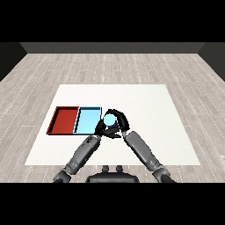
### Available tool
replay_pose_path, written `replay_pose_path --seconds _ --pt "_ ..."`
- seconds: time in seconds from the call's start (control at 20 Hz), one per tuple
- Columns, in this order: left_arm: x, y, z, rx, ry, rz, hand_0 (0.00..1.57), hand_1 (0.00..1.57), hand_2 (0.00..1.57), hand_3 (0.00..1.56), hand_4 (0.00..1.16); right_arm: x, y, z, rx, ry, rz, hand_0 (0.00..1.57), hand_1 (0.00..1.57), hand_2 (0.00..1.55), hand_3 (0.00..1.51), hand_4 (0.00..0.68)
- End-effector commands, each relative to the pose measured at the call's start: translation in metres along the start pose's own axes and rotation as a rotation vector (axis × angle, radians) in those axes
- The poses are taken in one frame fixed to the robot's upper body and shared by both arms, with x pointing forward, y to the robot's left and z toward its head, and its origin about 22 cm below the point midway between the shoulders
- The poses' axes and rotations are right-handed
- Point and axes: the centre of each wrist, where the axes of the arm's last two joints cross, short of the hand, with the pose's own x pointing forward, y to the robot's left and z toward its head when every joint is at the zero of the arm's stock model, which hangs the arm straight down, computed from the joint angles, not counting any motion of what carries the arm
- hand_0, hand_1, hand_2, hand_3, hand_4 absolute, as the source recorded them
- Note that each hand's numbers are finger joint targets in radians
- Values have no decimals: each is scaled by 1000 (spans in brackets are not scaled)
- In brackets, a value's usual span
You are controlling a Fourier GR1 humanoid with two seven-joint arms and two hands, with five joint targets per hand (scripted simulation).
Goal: Pick the blue can and put it in the blue box
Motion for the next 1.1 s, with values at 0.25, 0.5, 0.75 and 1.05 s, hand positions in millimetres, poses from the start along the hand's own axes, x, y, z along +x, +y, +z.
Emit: replay_pose_path --seconds 0.25,0.5,0.75,1.05 --pt "18 -5 3 38 1 -64 0 0 0 0 108 5 10 4 29 -7 -19 1485 1485 1468 1407 536" --pt "9 -33 -22 73 66 -167 0 0 0 0 0 -8 4 12 35 -9 -46 1490 1490 1460 1408 571" --pt "-6 -23 -10 47 13 -274 0 0 0 0 0 -2 14 6 38 0 -30 1476 1476 1457 1399 559" --pt "-6 -8 -12 98 23 -202 776 776 789 205 641 5 12 5 54 -4 -68 1483 1483 1461 1408 587"
